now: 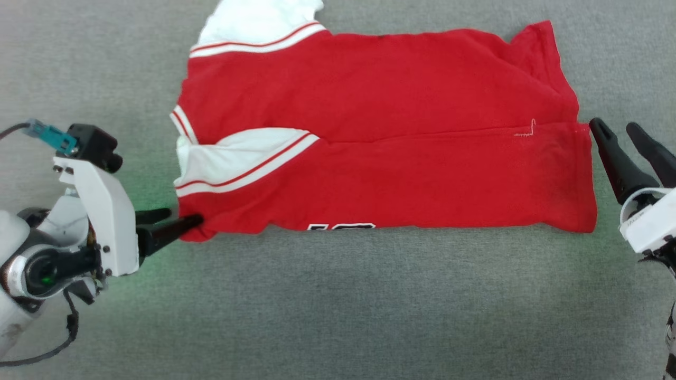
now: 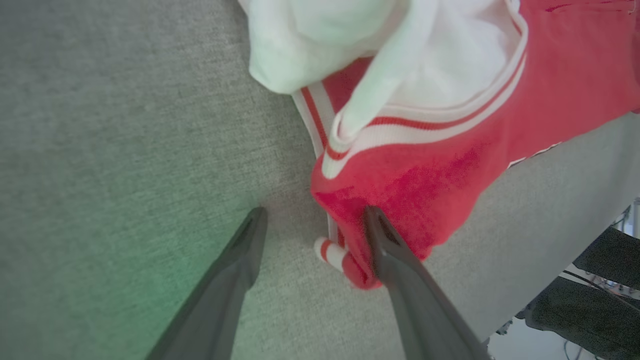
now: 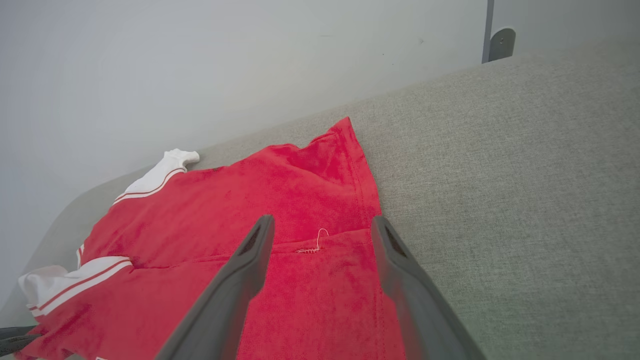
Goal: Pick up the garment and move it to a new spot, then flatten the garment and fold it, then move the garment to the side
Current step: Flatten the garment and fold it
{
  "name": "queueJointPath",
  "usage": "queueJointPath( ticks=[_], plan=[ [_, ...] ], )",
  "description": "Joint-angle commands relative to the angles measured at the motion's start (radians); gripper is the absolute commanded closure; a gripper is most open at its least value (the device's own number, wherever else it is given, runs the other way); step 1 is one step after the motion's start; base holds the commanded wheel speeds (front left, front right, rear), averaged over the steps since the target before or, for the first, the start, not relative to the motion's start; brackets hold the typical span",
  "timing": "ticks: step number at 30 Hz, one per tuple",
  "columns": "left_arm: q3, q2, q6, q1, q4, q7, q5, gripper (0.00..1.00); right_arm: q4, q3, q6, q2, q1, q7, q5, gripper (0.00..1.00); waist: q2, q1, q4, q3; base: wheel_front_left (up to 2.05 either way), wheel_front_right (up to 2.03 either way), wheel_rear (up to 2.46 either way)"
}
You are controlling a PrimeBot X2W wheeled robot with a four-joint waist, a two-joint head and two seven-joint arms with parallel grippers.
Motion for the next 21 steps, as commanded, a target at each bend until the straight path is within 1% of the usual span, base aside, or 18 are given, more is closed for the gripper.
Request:
queueJointPath(
  ticks=[1,3,6,10,11,14,17,21],
  plan=[
    [-0.001,-0.014,-0.009,0.014,0.023,0.008,-0.013,0.0,-0.003,0.003,-0.001,0.003,-0.015,-0.004,-0.008,0.0,-0.0001,0.0,-0.023,0.026,0.0,0.0,0.0],
    [-0.017,-0.027,-0.024,0.012,0.066,0.021,-0.006,0.0,0.0,0.002,-0.001,0.003,-0.022,-0.006,-0.007,0.0,-0.0001,0.0,-0.033,0.038,0.0,0.0,0.0],
    [-0.023,-0.055,-0.04,0.018,0.132,0.04,-0.034,0.0,-0.006,0.0,-0.001,0.005,-0.027,-0.007,-0.012,0.0,-0.0001,0.0,-0.045,0.051,0.0,0.0,0.0],
    [-0.031,-0.079,-0.06,0.023,0.173,0.078,-0.064,0.0,-0.018,-0.011,-0.001,0.01,-0.026,0.0,-0.019,0.0,-0.0001,0.0,-0.056,0.064,0.0,0.0,0.0],
    [-0.032,-0.084,-0.064,0.022,0.176,0.087,-0.071,0.36,-0.02,-0.014,-0.001,0.011,-0.028,0.003,-0.021,0.0,-0.0001,0.0,-0.057,0.066,0.0,0.0,0.0],
    [-0.036,-0.089,-0.075,0.019,0.173,0.105,-0.078,1.0,-0.03,-0.017,-0.001,0.008,-0.033,0.016,-0.029,0.0,-0.0001,0.0,-0.06,0.071,0.0,0.0,0.0],
    [-0.037,-0.093,-0.083,0.016,0.163,0.107,-0.077,1.0,-0.037,0.009,-0.001,-0.02,-0.031,0.055,-0.049,0.0,-0.0001,0.0,-0.06,0.075,0.0,0.0,0.0],
    [-0.034,-0.096,-0.083,0.01,0.158,0.096,-0.068,1.0,-0.04,0.094,-0.001,-0.097,0.0,0.191,-0.087,0.0,-0.0001,0.0,-0.055,0.079,0.0,0.0,0.0]
  ],
)
